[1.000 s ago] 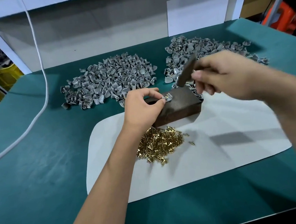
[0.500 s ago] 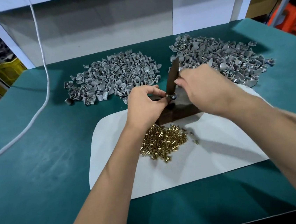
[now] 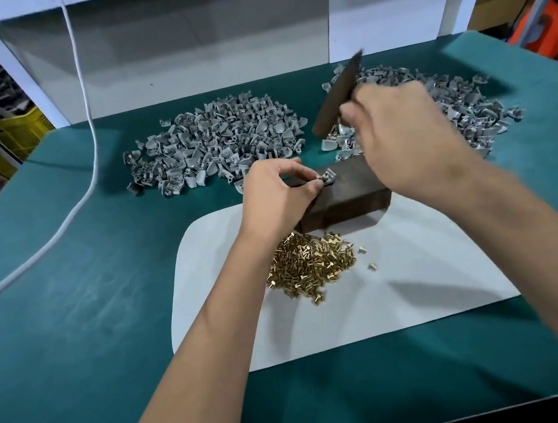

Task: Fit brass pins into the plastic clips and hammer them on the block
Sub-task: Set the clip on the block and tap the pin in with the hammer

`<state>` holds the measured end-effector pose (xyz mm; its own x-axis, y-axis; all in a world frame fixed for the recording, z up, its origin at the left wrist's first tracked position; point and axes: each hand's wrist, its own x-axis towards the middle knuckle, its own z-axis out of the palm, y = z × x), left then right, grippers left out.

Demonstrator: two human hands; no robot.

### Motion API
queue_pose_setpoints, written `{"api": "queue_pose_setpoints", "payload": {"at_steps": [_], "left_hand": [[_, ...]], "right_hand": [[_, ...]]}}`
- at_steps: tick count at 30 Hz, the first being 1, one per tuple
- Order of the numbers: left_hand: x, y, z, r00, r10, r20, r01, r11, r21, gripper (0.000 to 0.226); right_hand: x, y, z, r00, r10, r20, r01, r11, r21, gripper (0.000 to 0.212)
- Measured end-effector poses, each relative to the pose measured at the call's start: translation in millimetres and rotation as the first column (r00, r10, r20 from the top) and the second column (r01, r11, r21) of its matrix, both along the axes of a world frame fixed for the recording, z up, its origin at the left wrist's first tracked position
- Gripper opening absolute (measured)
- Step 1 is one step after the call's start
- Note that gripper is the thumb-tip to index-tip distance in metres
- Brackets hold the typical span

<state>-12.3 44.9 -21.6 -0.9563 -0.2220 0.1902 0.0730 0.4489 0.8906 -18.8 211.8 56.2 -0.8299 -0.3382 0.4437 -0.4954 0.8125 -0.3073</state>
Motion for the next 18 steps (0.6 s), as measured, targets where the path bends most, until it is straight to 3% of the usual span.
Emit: {"api": "queue_pose_setpoints", "payload": {"at_steps": [1, 3, 5, 7, 9, 10, 13, 15, 18], "left_hand": [[0, 0, 0, 1.000, 0.002, 0.000, -0.002, 1.000, -0.005, 0.009], [1, -1, 0, 1.000, -0.006, 0.003, 0.006, 1.000, 0.007, 0.009], [2, 0, 0, 1.000, -0.012, 0.008, 0.012, 1.000, 0.027, 0.010], [2, 0, 0, 1.000, -0.007, 0.012, 0.007, 0.999, 0.032, 0.010], [1, 0, 0, 1.000, -0.003, 0.012, 0.003, 1.000, 0.019, 0.008], [0, 0, -1, 1.000, -0.003, 0.014, 0.002, 1.000, 0.022, 0.008], [0, -1, -1, 1.000, -0.023, 0.020, 0.022, 0.999, 0.046, 0.008], [1, 0, -1, 1.000, -0.021, 0.011, 0.020, 0.999, 0.029, 0.008], [0, -1, 0, 1.000, -0.009, 0.004, 0.009, 1.000, -0.017, 0.006]], "right_hand": [[1, -3, -5, 1.000, -0.009, 0.019, 0.009, 1.000, 0.004, 0.024], [1, -7, -16, 0.992, -0.011, 0.123, -0.017, 0.974, 0.226, 0.025], [-1, -5, -11, 0.985, 0.003, 0.171, -0.058, 0.946, 0.318, 0.032], [-8, 2, -1, 0.988, 0.007, 0.155, -0.049, 0.963, 0.266, 0.034], [-8, 7, -2, 0.998, -0.017, 0.065, 0.014, 0.999, 0.052, 0.027], [-5, 6, -5, 0.998, -0.034, 0.049, 0.033, 0.999, 0.021, 0.023], [-1, -1, -18, 0.986, -0.022, 0.167, -0.021, 0.967, 0.254, 0.023], [-4, 2, -9, 0.986, 0.007, 0.169, -0.060, 0.948, 0.313, 0.028], [-11, 10, -7, 1.000, -0.010, 0.017, 0.009, 0.999, 0.043, 0.028]]}}
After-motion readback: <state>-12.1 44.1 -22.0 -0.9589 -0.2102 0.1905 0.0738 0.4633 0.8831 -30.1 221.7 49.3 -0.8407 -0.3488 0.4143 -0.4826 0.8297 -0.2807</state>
